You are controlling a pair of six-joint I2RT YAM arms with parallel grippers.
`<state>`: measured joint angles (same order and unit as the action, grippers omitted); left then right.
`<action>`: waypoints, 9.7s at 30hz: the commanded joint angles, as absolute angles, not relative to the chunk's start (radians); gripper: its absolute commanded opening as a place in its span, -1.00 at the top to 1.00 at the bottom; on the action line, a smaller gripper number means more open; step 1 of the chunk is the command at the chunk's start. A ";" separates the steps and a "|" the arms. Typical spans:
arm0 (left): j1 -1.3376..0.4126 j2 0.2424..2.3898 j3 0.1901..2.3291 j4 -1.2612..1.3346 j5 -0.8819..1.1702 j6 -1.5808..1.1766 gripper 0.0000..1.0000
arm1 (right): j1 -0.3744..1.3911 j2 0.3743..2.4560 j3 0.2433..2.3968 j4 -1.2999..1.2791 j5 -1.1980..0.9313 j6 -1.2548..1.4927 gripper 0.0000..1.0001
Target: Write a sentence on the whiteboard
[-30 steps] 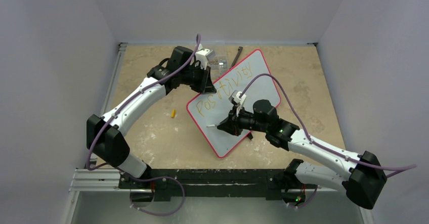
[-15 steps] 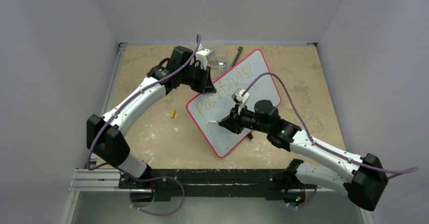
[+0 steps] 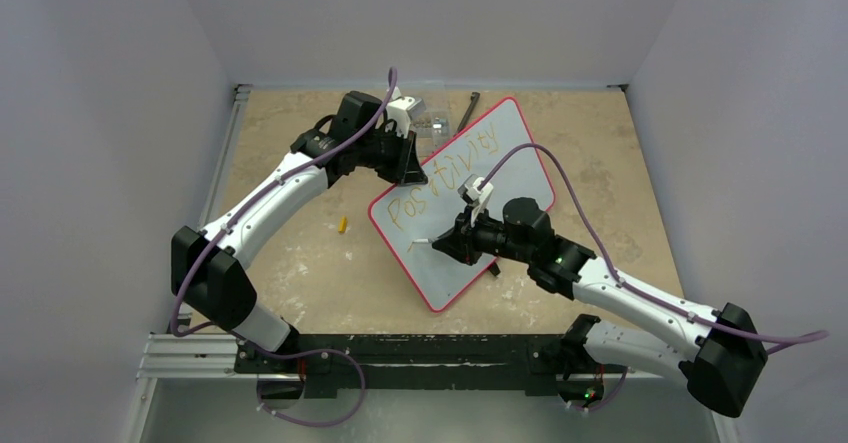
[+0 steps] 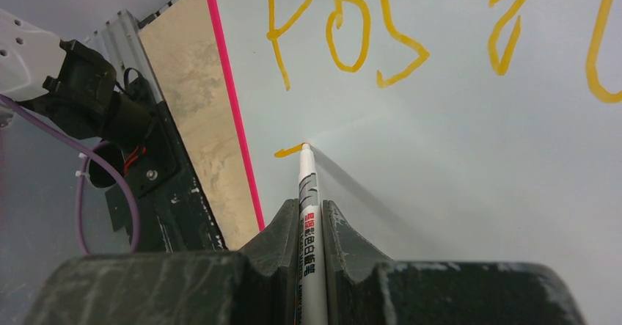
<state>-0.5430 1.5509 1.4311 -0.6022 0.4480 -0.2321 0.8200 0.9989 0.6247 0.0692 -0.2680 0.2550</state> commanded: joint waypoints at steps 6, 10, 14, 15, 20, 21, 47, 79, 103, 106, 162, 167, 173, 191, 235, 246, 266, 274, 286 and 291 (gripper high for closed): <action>-0.541 1.549 1.424 -0.763 0.237 -0.166 1.00 | 0.821 0.990 0.604 0.027 -0.191 0.277 1.00; -0.543 1.543 1.422 -0.760 0.240 -0.166 1.00 | 0.827 0.974 0.589 0.010 -0.180 0.288 1.00; -0.541 1.543 1.422 -0.757 0.245 -0.167 1.00 | 0.835 0.972 0.578 0.002 -0.184 0.299 1.00; -0.542 1.543 1.422 -0.757 0.245 -0.167 1.00 | 0.840 0.974 0.577 0.002 -0.185 0.301 1.00; -0.543 1.538 1.419 -0.757 0.243 -0.167 1.00 | 0.860 0.979 0.578 -0.039 -0.165 0.320 1.00; -0.542 1.536 1.419 -0.758 0.242 -0.167 1.00 | 0.862 0.980 0.578 -0.044 -0.161 0.326 1.00; -0.542 1.523 1.413 -0.756 0.242 -0.168 1.00 | 0.871 0.976 0.714 -0.147 0.024 0.349 1.00; -0.541 1.513 1.412 -0.756 0.247 -0.169 1.00 | 0.871 1.068 0.788 0.052 -0.205 0.330 1.00; -0.542 1.508 1.408 -0.751 0.259 -0.173 1.00 | 0.871 0.957 0.746 -0.064 -0.074 0.316 1.00; -0.543 1.508 1.409 -0.750 0.261 -0.173 1.00 | 0.871 0.900 0.722 -0.040 -0.054 0.346 1.00; -0.542 1.492 1.394 -0.736 0.281 -0.164 1.00 | 0.871 0.853 0.475 -0.033 -0.003 0.461 1.00; -0.543 1.490 1.395 -0.735 0.280 -0.164 1.00 | 0.871 0.843 0.474 -0.044 -0.002 0.466 1.00; -0.542 1.492 1.394 -0.736 0.282 -0.164 1.00 | 0.871 0.843 0.522 -0.048 -0.003 0.455 1.00; -0.543 1.495 1.394 -0.736 0.287 -0.166 1.00 | 0.871 0.949 0.658 -0.010 0.039 0.415 1.00; -0.543 1.480 1.391 -0.735 0.272 -0.163 1.00 | 0.870 0.851 0.566 -0.147 0.117 0.483 1.00; -0.542 1.479 1.390 -0.736 0.274 -0.163 1.00 | 0.870 0.797 0.628 -0.203 0.144 0.482 1.00; -0.542 1.477 1.388 -0.745 0.268 -0.148 1.00 | 0.870 0.725 0.689 -0.224 0.252 0.441 1.00; -0.544 1.479 1.387 -0.746 0.271 -0.143 1.00 | 0.870 0.724 0.686 -0.223 0.269 0.428 1.00; -0.546 1.479 1.387 -0.748 0.282 -0.132 1.00 | 0.870 0.724 0.672 -0.210 0.279 0.424 1.00; -0.547 1.481 1.387 -0.746 0.287 -0.126 1.00 | 0.870 0.720 0.668 -0.209 0.279 0.421 1.00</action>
